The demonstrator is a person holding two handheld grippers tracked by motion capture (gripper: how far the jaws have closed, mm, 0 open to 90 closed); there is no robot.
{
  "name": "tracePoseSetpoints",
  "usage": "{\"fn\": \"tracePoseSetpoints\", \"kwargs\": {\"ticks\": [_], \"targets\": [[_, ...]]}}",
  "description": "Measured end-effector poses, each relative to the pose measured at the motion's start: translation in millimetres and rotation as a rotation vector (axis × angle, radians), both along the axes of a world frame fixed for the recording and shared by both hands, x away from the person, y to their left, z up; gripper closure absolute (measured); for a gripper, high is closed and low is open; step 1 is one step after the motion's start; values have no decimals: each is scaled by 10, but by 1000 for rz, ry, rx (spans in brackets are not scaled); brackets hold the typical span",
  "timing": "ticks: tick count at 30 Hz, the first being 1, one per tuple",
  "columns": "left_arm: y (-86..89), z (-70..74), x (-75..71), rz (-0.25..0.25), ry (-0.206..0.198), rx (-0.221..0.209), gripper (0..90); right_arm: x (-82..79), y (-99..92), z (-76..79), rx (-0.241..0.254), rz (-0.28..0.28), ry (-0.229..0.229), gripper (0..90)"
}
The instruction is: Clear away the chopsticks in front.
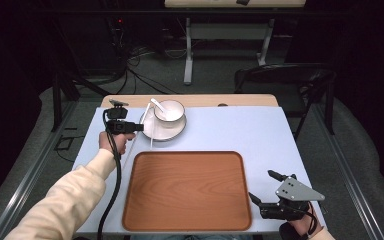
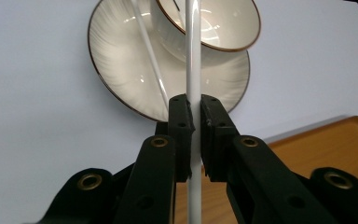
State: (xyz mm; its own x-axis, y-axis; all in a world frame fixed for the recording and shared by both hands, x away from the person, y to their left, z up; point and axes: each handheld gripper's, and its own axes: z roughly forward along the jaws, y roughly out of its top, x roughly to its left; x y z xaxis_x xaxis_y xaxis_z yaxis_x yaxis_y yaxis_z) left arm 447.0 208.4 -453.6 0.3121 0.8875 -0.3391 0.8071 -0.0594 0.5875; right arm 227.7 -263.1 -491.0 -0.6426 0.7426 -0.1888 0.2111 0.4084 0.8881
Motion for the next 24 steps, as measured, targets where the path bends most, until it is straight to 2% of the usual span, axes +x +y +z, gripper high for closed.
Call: {"fn": "tracePoseSetpoints", "kwargs": {"ticks": [4, 6, 7, 12, 15, 20, 24], "targets": [[-30, -44, -151, -6, -4, -31, 838, 0, 1, 0, -1, 0, 0, 123], [-56, -72, -233, -22, -4, -30, 838, -1, 1, 0, -1, 0, 1, 123], [-81, -111, -310, -26, -5, -43, 839, 0, 1, 0, -1, 0, 1, 123], [-106, -204, -441, -28, -3, -50, 838, -1, 1, 0, -1, 0, 0, 123], [-126, -279, -535, -31, -3, -32, 838, -1, 1, 0, -2, 0, 1, 124], [-137, -380, -706, -32, 2, -27, 838, 0, -1, 1, -1, -1, -1, 123], [-125, -443, -808, -24, 11, -61, 838, -1, 3, 1, -2, 0, -1, 124]]}}
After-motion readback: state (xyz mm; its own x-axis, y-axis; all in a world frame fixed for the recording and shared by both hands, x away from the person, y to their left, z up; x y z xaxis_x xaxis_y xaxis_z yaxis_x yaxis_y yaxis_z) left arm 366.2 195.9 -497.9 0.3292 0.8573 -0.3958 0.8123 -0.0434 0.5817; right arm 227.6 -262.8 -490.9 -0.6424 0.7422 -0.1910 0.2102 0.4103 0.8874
